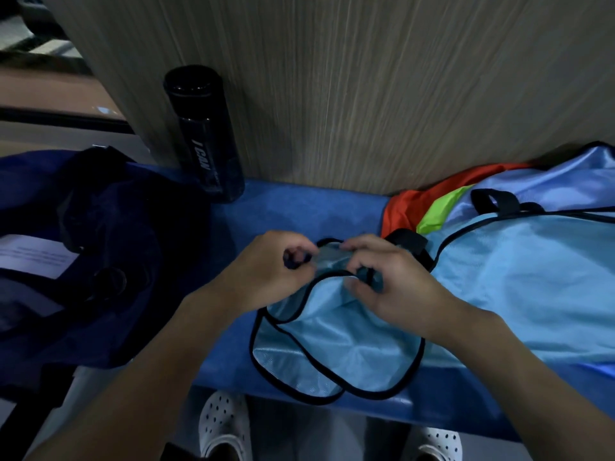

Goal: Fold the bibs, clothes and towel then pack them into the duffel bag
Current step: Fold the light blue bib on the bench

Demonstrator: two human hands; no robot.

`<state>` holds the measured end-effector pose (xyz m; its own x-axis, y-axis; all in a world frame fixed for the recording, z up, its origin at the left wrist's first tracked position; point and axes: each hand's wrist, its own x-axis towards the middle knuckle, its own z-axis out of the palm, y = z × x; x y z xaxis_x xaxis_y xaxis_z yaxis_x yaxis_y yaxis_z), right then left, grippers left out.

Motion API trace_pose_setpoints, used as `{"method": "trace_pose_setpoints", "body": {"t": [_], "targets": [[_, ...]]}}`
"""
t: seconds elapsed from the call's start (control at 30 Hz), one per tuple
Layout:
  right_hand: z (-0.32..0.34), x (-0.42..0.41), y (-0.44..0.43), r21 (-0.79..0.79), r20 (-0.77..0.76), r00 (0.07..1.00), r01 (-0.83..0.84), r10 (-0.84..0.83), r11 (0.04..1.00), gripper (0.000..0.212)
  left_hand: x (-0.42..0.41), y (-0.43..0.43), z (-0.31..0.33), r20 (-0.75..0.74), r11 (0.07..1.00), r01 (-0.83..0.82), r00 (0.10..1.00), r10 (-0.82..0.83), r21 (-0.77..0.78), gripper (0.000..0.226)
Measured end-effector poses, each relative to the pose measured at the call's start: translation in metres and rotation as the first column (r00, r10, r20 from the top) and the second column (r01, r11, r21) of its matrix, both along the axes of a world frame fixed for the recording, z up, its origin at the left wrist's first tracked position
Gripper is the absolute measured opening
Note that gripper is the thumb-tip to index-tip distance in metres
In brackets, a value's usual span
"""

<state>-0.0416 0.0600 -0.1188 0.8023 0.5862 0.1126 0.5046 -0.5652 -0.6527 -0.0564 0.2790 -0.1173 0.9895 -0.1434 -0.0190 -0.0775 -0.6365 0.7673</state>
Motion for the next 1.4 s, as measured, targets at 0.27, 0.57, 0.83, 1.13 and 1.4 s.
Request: {"method": "trace_pose_setpoints", "body": {"t": [0.27, 0.57, 0.83, 1.13, 1.4], "targets": [[-0.006, -0.001, -0.006, -0.213, -0.037, 0.997, -0.076, 0.070, 0.974, 0.015, 0.017, -0.011, -0.014, -0.086, 0.969, -0.214, 0.970, 0.225, 0.123, 0.052], [0.000, -0.003, -0.011, -0.182, -0.044, 0.994, -0.111, 0.105, 0.977, 0.012, 0.022, -0.023, -0.021, -0.010, 0.951, -0.155, 0.986, 0.164, 0.266, 0.013], [0.009, -0.006, -0.014, 0.063, 0.058, 0.998, 0.003, -0.006, 0.998, 0.007, 0.026, -0.017, -0.004, 0.194, 0.967, -0.170, 0.959, 0.207, -0.191, 0.017], [0.019, -0.008, -0.007, 0.281, 0.061, 0.981, 0.162, -0.186, 0.946, 0.012, 0.023, -0.013, 0.013, 0.134, 0.915, -0.056, 0.984, 0.119, -0.399, 0.036], [0.018, 0.004, 0.001, 0.356, 0.137, 0.926, 0.286, -0.353, 0.889, 0.016, 0.013, -0.019, 0.025, 0.019, 0.950, 0.002, 1.000, 0.004, -0.312, 0.034]]}}
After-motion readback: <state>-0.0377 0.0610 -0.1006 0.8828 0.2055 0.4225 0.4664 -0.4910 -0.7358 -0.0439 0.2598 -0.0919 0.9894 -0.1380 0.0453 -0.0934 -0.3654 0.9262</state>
